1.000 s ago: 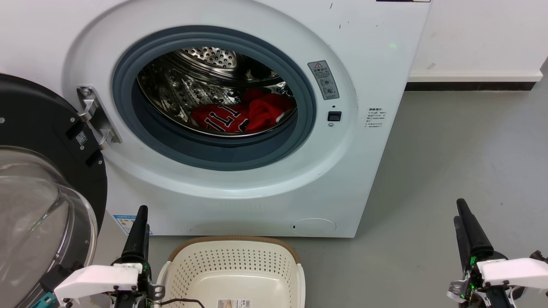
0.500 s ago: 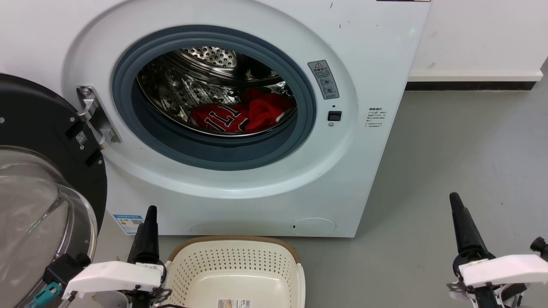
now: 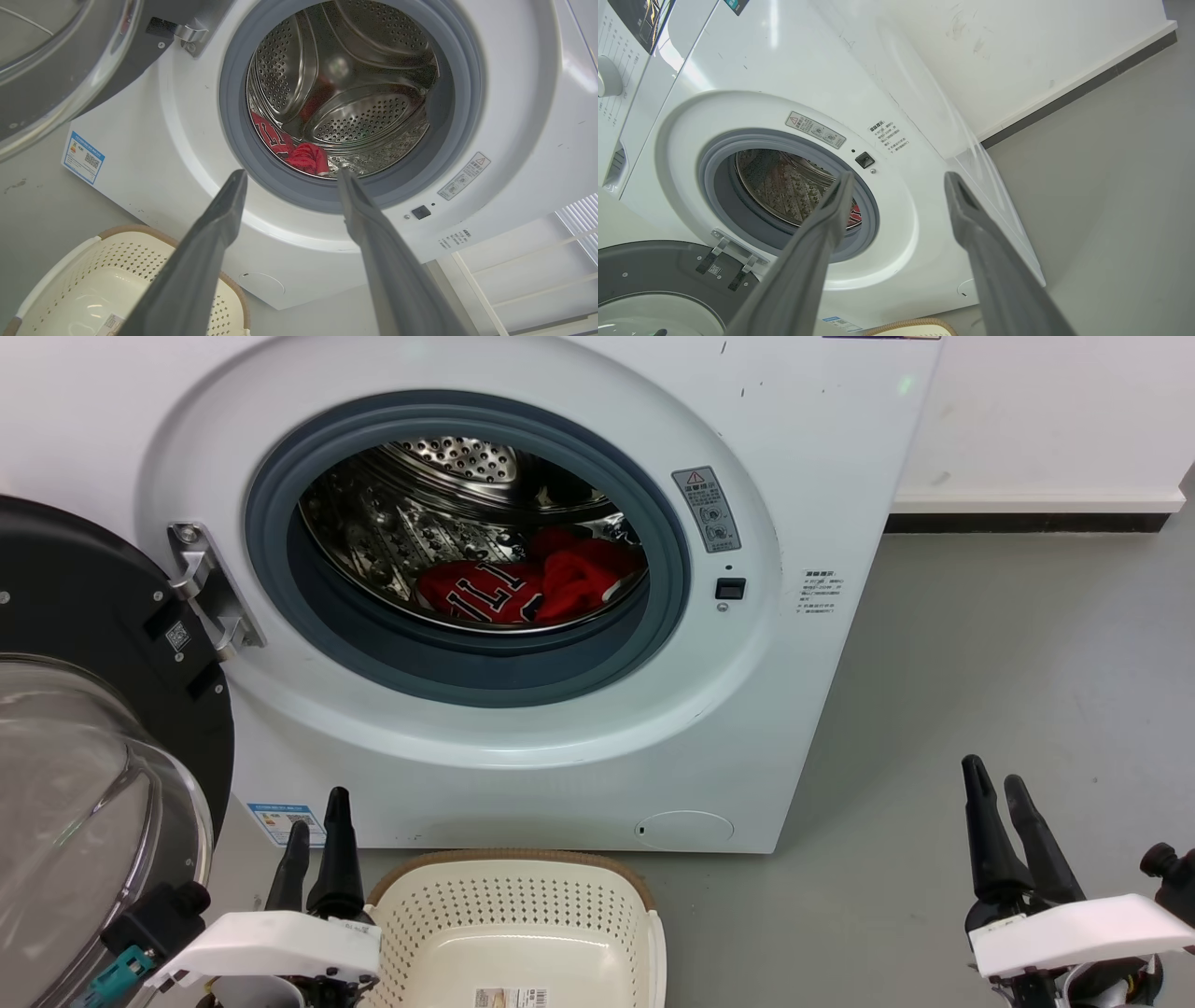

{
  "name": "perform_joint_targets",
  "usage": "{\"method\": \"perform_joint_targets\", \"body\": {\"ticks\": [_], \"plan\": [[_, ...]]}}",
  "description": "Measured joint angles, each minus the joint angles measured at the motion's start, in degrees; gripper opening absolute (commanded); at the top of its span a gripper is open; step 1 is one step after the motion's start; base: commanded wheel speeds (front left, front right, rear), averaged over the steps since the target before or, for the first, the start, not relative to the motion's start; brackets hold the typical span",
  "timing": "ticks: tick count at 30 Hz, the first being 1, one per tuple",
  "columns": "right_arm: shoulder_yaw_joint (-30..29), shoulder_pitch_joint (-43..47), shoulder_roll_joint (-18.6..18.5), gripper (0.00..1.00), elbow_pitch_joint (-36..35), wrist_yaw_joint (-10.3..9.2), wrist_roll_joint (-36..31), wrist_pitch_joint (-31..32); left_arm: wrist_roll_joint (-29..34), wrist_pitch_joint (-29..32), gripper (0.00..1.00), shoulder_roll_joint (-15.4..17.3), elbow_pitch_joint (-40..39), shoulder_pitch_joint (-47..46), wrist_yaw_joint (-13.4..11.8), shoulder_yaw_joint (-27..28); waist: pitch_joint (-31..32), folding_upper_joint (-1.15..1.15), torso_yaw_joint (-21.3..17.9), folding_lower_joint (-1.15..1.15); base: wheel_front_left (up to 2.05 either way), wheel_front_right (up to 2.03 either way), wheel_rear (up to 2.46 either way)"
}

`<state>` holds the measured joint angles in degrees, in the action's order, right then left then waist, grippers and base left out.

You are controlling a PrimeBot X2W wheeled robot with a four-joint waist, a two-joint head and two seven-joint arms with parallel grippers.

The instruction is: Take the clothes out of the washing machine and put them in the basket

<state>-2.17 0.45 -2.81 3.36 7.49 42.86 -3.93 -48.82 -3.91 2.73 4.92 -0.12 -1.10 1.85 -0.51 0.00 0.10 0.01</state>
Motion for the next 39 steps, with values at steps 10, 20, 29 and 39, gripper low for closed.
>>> {"method": "perform_joint_targets", "body": {"ticks": [10, 20, 29, 39], "plan": [[0.3, 0.9, 0.0, 1.0, -1.9, 0.0, -9.2, -1.7, 7.9, -1.9, 1.0, 0.0, -1.4, 1.0, -0.9, -0.7, -0.1, 0.0, 0.1, 0.0, 0.0, 0.0, 0.0], [0.8, 2.0, 0.0, 1.0, -3.3, 0.0, -17.1, -3.4, 15.0, -3.4, 1.0, 0.0, -2.6, 2.0, -1.5, -1.2, -0.1, 0.0, 0.0, -0.01, 0.0, 0.0, 0.0], [1.1, 2.4, 0.0, 1.0, -4.5, 0.0, -23.6, -4.7, 20.9, -4.9, 1.0, 0.0, -3.4, 2.4, -2.1, -1.6, -0.2, 0.0, -0.1, -0.01, 0.0, 0.0, 0.0], [1.2, 3.1, 0.0, 1.0, -5.8, 0.0, -29.4, -6.2, 26.9, -6.3, 1.0, 0.1, -4.2, 3.2, -2.9, -2.0, -0.2, 0.0, -0.1, -0.01, 0.0, 0.0, 0.0]]}}
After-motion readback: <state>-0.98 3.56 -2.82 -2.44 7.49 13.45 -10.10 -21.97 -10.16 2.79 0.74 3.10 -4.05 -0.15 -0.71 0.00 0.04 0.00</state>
